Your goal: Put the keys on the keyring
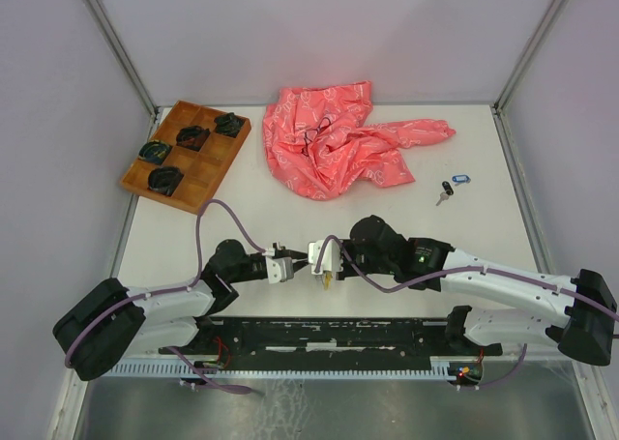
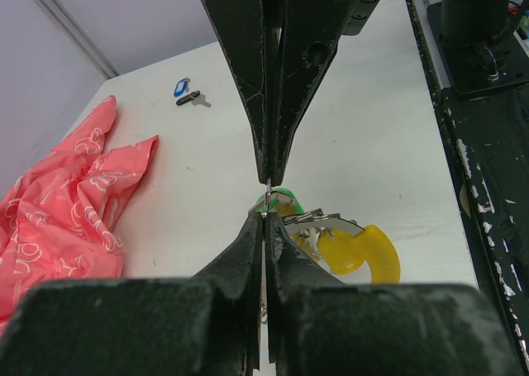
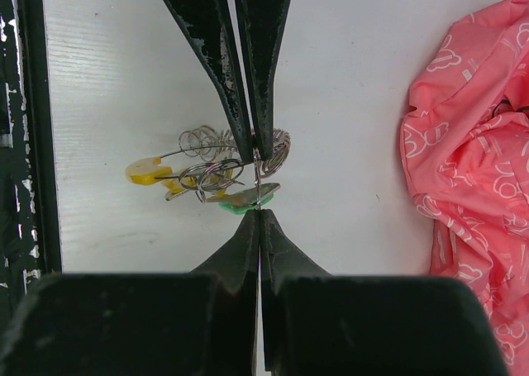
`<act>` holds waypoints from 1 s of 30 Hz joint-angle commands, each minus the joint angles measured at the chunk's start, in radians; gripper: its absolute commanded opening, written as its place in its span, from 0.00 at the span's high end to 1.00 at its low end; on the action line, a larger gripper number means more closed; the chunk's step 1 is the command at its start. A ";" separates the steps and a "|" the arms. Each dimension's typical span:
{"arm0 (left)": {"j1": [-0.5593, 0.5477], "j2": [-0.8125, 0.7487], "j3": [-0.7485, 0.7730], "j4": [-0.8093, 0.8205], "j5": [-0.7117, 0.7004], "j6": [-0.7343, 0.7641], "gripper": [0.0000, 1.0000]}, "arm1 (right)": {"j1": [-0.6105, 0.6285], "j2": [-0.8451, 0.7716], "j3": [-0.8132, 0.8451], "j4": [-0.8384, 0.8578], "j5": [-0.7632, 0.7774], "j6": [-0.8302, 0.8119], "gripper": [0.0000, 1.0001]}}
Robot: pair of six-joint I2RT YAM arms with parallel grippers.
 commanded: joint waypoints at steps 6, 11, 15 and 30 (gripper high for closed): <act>-0.001 -0.013 0.030 0.041 0.020 -0.007 0.97 | 0.007 -0.024 0.008 0.063 -0.037 0.017 0.99; -0.001 -0.010 0.034 0.043 0.021 -0.012 0.97 | 0.008 -0.024 0.004 0.096 -0.059 0.031 0.99; 0.000 -0.005 0.034 0.057 0.023 -0.023 0.97 | 0.011 -0.020 -0.002 0.119 -0.076 0.037 0.99; 0.000 -0.028 0.055 0.004 -0.035 -0.074 0.97 | 0.022 -0.053 -0.019 0.092 -0.037 0.004 0.99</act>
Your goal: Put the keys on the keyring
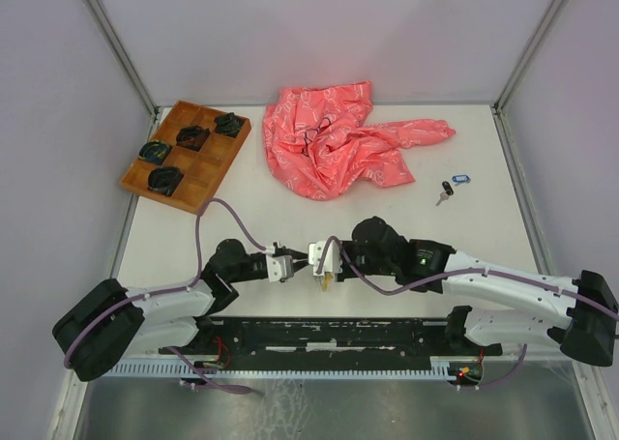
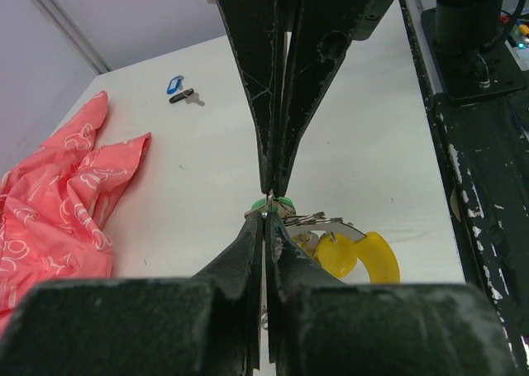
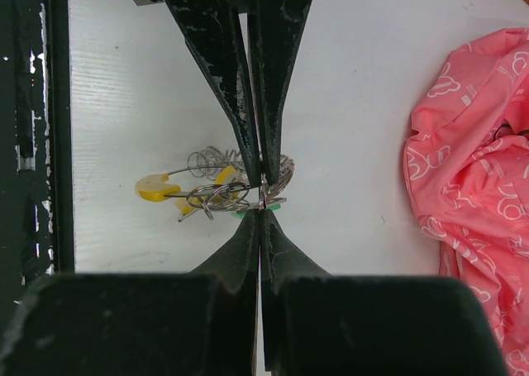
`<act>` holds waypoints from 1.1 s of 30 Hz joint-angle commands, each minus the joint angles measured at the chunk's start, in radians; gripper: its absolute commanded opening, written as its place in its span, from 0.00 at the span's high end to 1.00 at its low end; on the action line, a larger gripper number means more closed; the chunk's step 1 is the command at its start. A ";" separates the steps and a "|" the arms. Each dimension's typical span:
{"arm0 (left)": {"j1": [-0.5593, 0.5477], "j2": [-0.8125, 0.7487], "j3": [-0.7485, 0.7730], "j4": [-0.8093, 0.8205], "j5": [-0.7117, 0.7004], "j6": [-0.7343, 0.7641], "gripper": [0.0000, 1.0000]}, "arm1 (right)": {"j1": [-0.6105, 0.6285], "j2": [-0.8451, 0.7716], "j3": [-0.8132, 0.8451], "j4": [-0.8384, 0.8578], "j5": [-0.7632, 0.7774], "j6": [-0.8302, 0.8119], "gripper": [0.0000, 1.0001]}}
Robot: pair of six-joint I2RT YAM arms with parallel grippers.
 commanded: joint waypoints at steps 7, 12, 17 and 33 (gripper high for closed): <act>-0.001 -0.041 0.070 -0.019 -0.094 -0.153 0.97 | 0.023 -0.050 -0.022 0.019 0.060 -0.059 0.99; -0.001 -0.046 0.090 -0.043 -0.118 -0.239 0.97 | 0.033 -0.038 -0.030 0.027 0.093 -0.073 0.99; 0.000 -0.062 0.055 0.051 -0.188 -0.362 0.97 | 0.035 -0.035 -0.050 0.048 0.120 -0.081 0.99; -0.002 -0.038 0.002 0.245 -0.176 -0.487 0.97 | 0.037 -0.048 -0.113 0.213 0.106 -0.008 0.99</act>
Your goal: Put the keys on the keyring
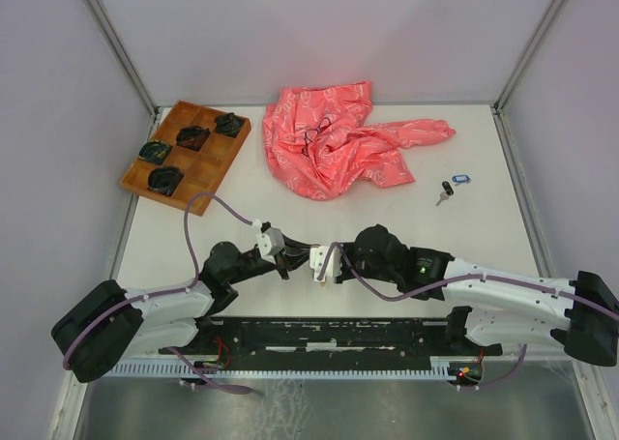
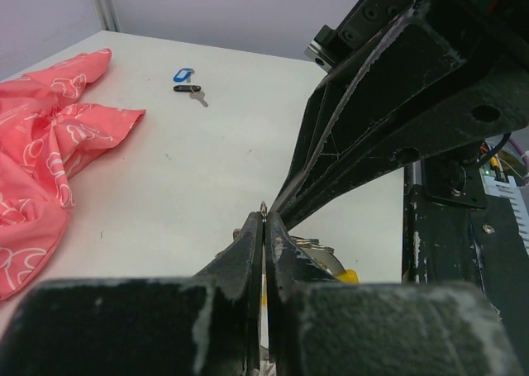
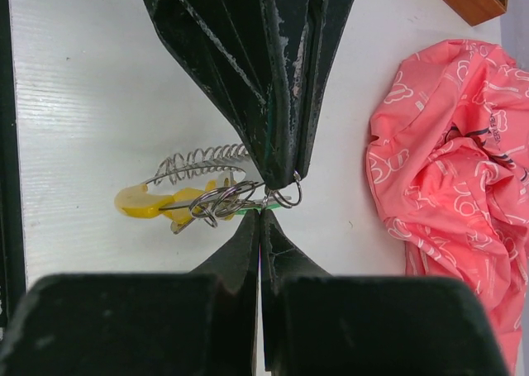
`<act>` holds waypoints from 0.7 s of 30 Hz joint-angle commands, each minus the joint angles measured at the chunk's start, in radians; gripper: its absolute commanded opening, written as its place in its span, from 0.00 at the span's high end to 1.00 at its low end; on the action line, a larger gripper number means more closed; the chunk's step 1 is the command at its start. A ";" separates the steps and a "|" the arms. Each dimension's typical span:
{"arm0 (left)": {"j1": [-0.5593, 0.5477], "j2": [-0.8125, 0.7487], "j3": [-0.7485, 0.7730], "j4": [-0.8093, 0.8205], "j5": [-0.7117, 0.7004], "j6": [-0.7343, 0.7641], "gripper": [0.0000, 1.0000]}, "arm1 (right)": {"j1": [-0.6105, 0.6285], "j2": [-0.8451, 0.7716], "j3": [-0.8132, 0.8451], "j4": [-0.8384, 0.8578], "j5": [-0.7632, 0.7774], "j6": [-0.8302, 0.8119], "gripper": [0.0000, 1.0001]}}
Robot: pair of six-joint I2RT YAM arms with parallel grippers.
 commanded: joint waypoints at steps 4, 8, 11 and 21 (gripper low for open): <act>0.000 -0.030 0.009 0.133 0.004 -0.026 0.97 | 0.005 -0.025 -0.021 0.074 -0.002 0.051 0.95; -0.001 -0.037 0.009 0.125 0.006 -0.020 0.97 | 0.005 -0.021 -0.023 0.089 -0.001 0.058 0.91; 0.000 -0.039 0.009 0.125 0.009 -0.018 0.97 | 0.005 -0.016 -0.025 0.096 -0.001 0.064 0.89; -0.001 -0.023 0.007 0.148 0.014 -0.018 0.97 | 0.004 -0.015 -0.043 0.169 -0.001 0.082 0.92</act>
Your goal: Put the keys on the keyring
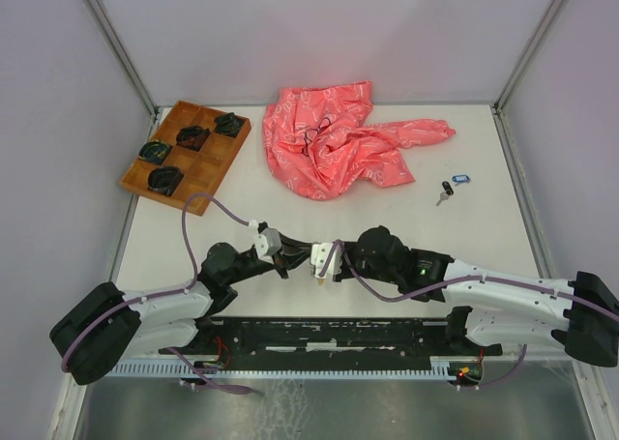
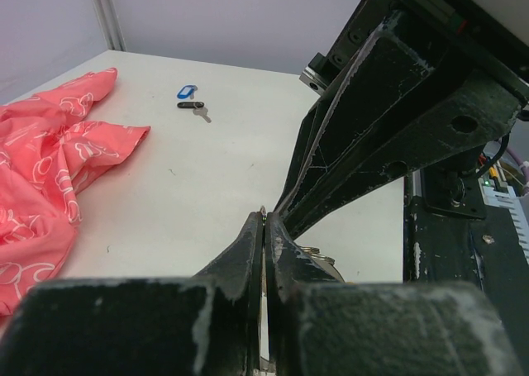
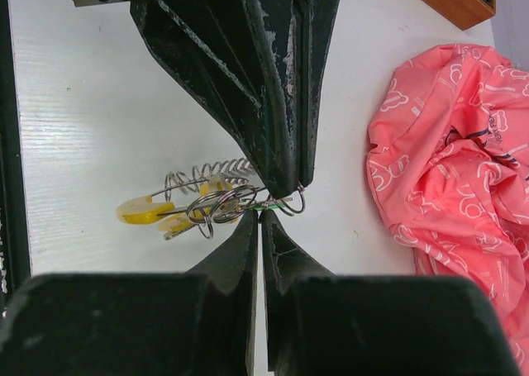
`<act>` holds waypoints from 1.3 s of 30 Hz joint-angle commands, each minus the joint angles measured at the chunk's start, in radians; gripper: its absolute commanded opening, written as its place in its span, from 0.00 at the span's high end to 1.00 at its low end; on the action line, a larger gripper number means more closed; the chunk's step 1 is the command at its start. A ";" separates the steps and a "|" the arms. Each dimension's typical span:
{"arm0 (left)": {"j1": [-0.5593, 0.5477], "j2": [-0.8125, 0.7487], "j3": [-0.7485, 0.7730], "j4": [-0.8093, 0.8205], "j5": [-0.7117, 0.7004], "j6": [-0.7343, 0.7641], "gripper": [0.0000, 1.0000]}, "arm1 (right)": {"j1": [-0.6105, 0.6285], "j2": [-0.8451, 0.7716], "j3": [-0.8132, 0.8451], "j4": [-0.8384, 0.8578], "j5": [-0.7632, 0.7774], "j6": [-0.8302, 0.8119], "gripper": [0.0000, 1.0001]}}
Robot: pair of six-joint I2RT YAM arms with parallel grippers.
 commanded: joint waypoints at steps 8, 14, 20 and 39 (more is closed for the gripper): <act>0.000 -0.024 0.001 0.049 0.006 0.018 0.97 | 0.004 -0.033 0.021 0.015 0.032 -0.028 0.99; 0.000 -0.081 0.013 -0.077 -0.010 0.051 0.93 | 0.004 -0.008 0.092 -0.118 0.030 -0.075 0.99; -0.001 -0.111 0.028 -0.172 -0.002 0.062 0.89 | 0.005 0.021 0.134 -0.173 0.015 -0.097 0.99; -0.001 -0.074 0.051 -0.178 0.013 0.007 0.97 | 0.005 0.038 0.129 -0.171 0.000 -0.104 0.99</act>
